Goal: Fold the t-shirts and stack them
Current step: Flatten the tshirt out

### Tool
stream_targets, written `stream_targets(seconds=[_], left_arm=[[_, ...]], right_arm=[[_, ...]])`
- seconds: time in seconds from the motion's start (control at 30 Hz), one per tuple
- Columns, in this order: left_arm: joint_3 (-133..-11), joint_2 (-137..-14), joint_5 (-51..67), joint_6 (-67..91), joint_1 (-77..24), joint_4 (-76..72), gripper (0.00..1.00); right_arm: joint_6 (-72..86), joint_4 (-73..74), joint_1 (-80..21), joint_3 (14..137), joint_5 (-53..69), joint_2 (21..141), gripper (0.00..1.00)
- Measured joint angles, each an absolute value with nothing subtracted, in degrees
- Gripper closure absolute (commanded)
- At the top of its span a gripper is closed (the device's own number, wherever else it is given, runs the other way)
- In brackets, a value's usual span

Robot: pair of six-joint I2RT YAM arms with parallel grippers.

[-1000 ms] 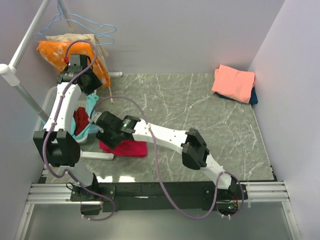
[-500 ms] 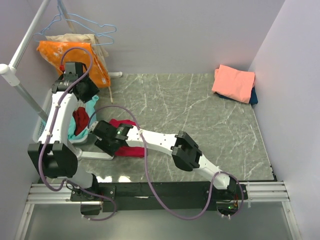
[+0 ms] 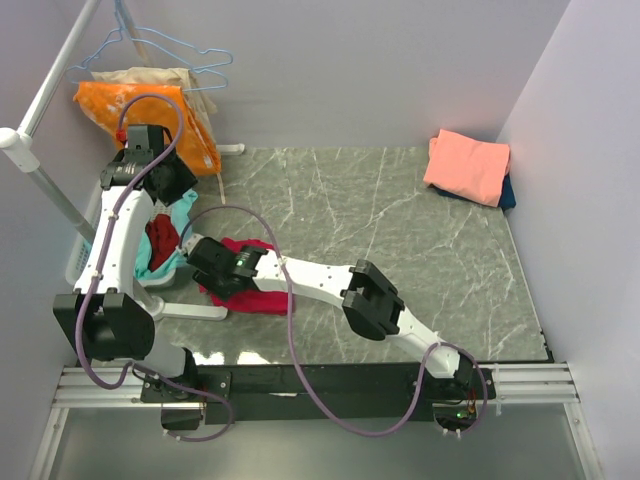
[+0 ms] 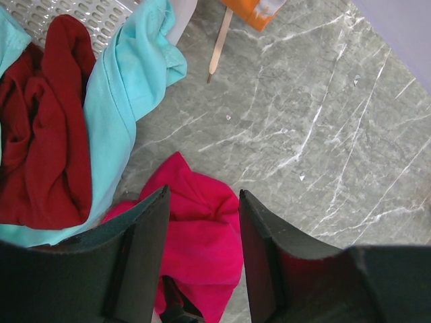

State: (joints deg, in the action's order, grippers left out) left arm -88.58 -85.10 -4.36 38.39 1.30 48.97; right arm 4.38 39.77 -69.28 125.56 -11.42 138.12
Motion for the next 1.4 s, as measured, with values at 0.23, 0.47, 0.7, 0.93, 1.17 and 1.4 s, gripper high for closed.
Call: stream_targets(seconds=[0.23,0.47,0.7,0.93,1.17,1.4], left_arm=[[-88.58,-85.14,-4.36,38.33,1.30,48.97,0.49],[-88.58,-85.76,-4.34,38.17,1.30,48.95,0.49],[-88.58,-86.11,-3.90,38.11,1.30,48.75,0.49],[-88.60,-86.19,-2.81,37.08,1.30,47.94,0.49],[-88.79,-87.26,-0.05,35.70,1.23,46.81,0.49],[-89.10,-88.25,4.75,32.77,-2.22,44.36,0.48]], right_arm=[[5.19,38.98,-67.18,125.56,-11.57,138.12,0.83],[6.42,39.00,-64.93,125.56,-13.21,138.12,1.00],[7.64,38.61,-64.12,116.66,-20.12,128.95,1.00],[6.81,37.91,-60.10,113.89,-30.76,109.71,1.00],[-0.99,33.78,-56.64,124.09,-42.48,103.11,1.00],[-10.74,26.96,-55.81,126.72,-50.92,102.85,1.00]])
